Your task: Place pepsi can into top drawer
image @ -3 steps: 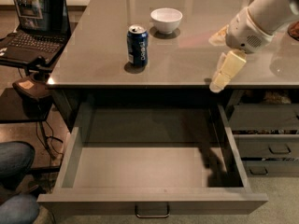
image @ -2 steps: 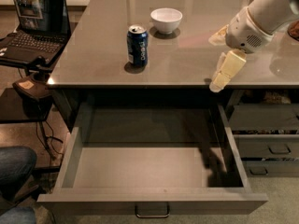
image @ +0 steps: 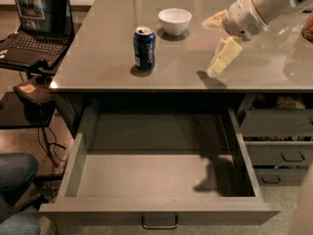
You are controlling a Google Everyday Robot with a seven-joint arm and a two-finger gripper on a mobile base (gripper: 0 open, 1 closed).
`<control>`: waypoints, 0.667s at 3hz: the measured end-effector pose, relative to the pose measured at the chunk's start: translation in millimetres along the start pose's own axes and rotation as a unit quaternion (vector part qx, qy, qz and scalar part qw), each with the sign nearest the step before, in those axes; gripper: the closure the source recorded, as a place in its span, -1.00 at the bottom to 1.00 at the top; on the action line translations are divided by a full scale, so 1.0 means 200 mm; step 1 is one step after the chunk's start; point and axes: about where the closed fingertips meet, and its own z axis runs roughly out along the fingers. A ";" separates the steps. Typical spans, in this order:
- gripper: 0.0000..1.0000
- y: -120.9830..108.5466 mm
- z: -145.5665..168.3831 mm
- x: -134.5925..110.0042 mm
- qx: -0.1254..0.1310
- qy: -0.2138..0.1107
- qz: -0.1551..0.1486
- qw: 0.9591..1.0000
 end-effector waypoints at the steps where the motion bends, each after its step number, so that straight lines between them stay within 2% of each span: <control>1: -1.00 -0.09 -0.08 -0.06 0.026 -0.016 -0.010 0.999; 2: -1.00 -0.09 -0.08 -0.06 0.026 -0.016 -0.010 0.999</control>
Offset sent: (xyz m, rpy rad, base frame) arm 0.0127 -0.0014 0.0187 0.0334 -0.0469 -0.0070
